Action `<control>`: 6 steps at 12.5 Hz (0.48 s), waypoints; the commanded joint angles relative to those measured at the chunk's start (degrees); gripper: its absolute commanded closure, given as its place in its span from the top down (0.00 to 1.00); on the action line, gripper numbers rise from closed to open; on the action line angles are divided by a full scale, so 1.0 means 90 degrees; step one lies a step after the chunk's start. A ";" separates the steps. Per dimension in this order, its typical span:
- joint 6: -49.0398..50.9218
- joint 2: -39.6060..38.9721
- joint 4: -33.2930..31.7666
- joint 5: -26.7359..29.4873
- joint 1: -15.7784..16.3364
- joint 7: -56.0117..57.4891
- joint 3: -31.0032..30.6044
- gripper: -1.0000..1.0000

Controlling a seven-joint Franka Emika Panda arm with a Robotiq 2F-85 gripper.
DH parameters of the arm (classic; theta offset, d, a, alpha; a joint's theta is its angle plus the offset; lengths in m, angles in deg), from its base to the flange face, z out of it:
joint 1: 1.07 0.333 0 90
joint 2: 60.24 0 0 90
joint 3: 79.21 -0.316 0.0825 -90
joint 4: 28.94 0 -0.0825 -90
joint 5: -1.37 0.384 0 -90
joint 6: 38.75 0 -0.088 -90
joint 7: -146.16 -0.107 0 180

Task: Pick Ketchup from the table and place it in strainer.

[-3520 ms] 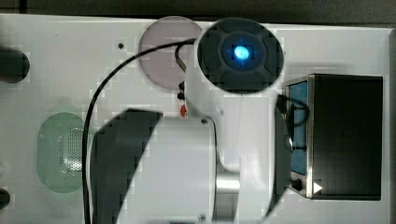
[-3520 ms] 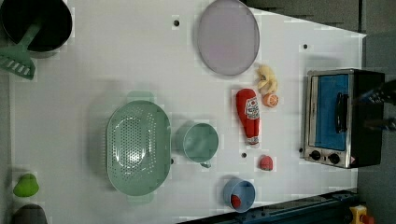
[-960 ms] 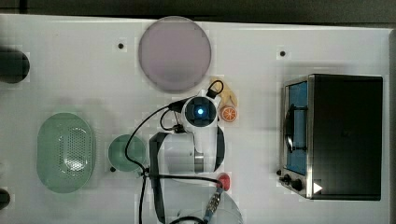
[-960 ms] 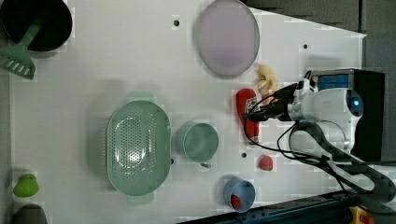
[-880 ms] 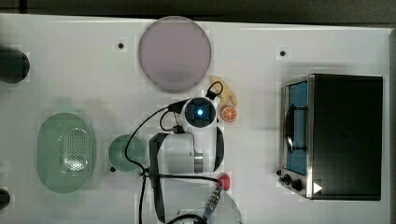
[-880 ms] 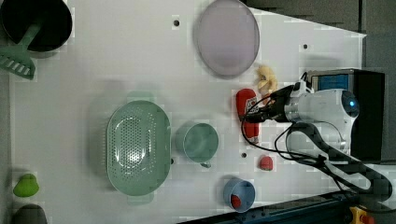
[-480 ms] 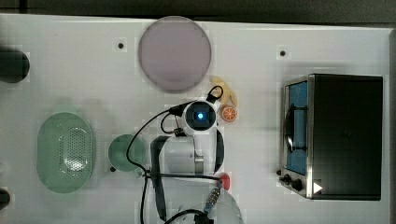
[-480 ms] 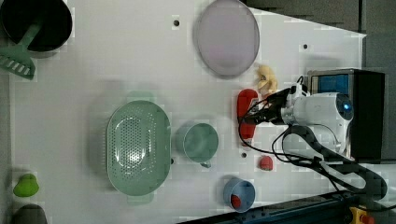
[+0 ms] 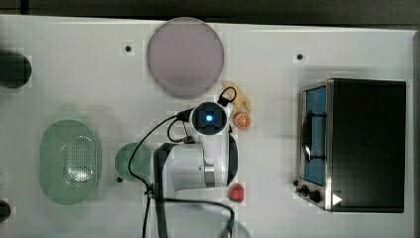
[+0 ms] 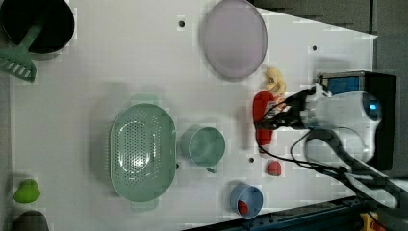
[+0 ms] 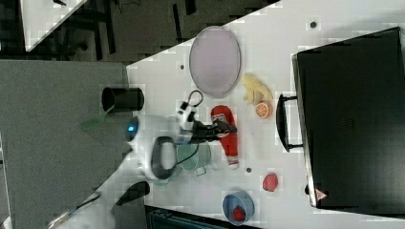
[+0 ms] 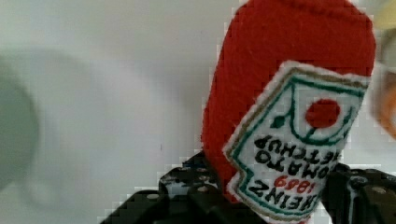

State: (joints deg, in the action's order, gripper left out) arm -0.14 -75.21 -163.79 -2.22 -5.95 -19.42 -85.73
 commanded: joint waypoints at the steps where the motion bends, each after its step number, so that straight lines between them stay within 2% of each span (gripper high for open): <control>1: 0.1210 0.1346 0.0476 0.0091 0.0019 -0.0156 -0.0121 0.61; 3: 0.2109 0.1895 0.0709 0.0111 0.0045 -0.0381 -0.0332 0.61; 6: 0.3008 0.2330 0.1016 0.0326 0.0114 -0.1437 -0.0858 0.61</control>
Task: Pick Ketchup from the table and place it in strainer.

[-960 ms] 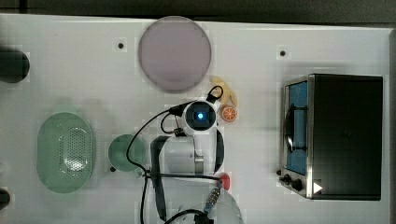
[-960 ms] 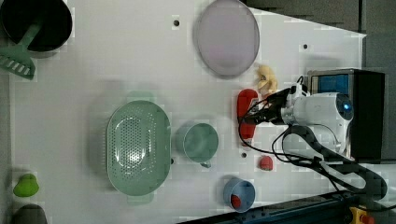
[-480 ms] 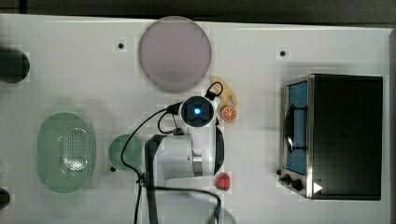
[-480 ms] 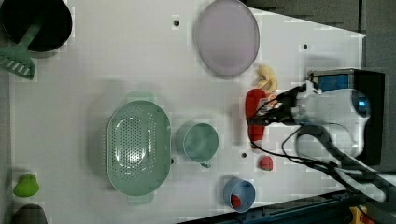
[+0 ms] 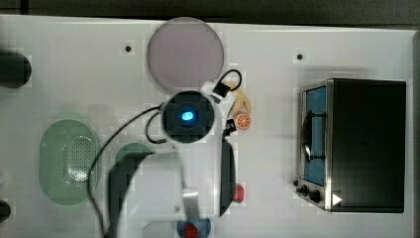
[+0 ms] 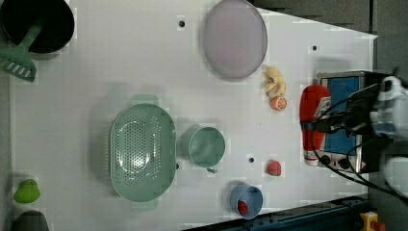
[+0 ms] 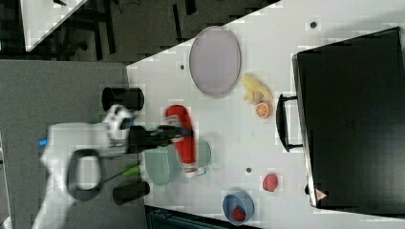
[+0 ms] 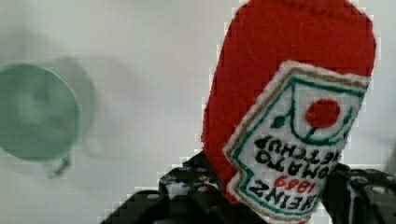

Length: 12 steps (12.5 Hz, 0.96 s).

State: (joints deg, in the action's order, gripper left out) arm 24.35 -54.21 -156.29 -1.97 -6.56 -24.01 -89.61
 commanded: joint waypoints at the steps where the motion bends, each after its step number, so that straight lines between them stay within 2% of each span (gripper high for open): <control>1: 0.0332 0.0037 0.0259 0.0472 0.0223 -0.1227 -0.0657 0.61; 4: 0.0306 -0.0061 0.0413 0.0886 0.0320 -0.2553 -0.1448 0.61; 6: 0.0138 -0.0270 0.0451 0.0895 0.0351 -0.3587 -0.2027 0.61; 12: -0.2025 -0.1825 0.0450 0.0871 0.0442 -0.6025 -0.3282 0.61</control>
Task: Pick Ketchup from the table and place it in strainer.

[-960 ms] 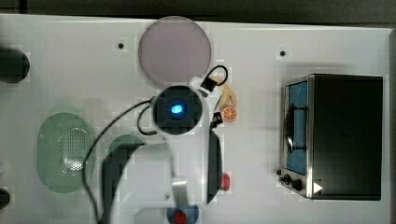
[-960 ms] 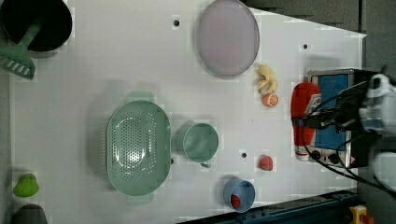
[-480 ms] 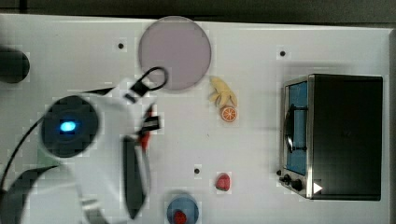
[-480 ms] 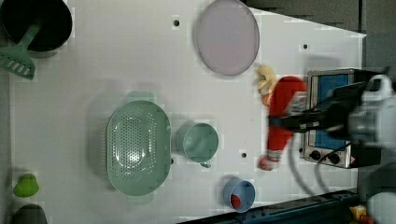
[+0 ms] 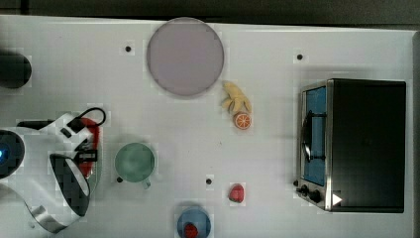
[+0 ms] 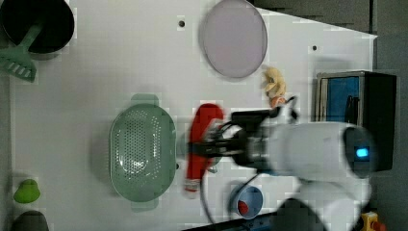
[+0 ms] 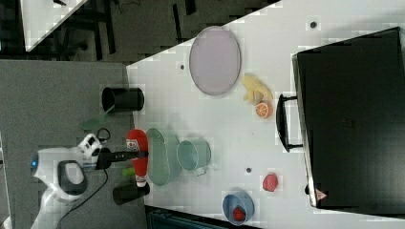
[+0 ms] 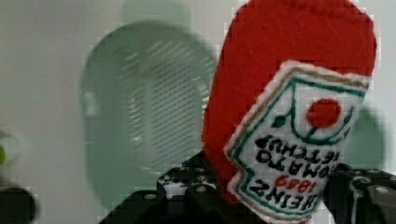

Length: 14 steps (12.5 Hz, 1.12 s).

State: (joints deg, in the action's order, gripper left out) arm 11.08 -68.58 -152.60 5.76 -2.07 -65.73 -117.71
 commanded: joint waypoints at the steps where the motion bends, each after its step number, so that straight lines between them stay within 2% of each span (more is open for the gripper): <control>1: -0.0893 -0.0547 0.0036 -0.0040 -0.0001 -0.1548 -0.0259 0.61; 3: -0.1497 -0.1146 0.0022 -0.0157 0.0174 -0.1759 -0.0281 0.61; 4: -0.1781 -0.1418 0.0022 -0.0252 0.0244 -0.1834 -0.0234 0.65; 7: -0.2336 -0.2003 0.0027 -0.0569 0.0305 -0.1858 -0.0126 0.97; 8: -0.2348 -0.1985 0.0030 -0.0567 0.0302 -0.1869 -0.0091 1.00; 11: -0.2106 -0.1317 0.0044 -0.0523 0.0105 -0.2661 -0.0085 1.00; 14: -0.1493 -0.0145 0.0097 -0.0522 -0.0328 -0.2781 -0.0051 1.00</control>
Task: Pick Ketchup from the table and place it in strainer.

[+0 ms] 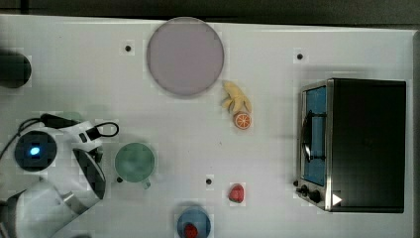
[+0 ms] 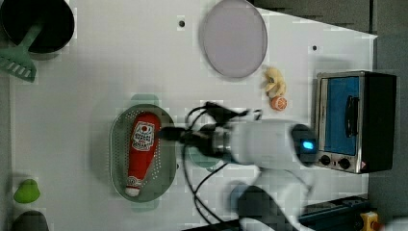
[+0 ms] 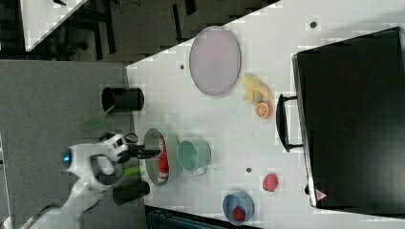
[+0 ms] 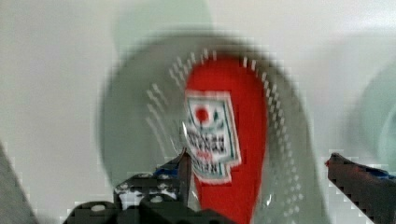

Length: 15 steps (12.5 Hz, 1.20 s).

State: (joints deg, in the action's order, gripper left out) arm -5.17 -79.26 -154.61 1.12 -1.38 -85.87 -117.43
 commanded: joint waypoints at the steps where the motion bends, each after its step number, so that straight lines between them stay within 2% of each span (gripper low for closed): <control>1: 0.0614 0.1435 0.0379 0.0009 -0.0588 -0.0544 -0.0022 1.00; 5: 0.2804 0.2879 0.0754 0.0636 -0.1117 -0.0529 0.0751 1.00; 7: 0.3931 0.3376 0.1082 0.0945 -0.1178 -0.0479 0.1388 1.00; 9: 0.4814 0.3660 0.1414 0.0965 -0.1182 -0.0376 0.2039 1.00; 12: 0.5490 0.3824 0.1750 0.0940 -0.1188 -0.0096 0.2778 1.00; 15: 0.5479 0.3729 0.1760 0.0450 -0.1190 0.0254 0.3098 1.00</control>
State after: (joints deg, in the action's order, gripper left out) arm 43.08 -44.59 -138.27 7.03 -12.19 -86.75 -88.22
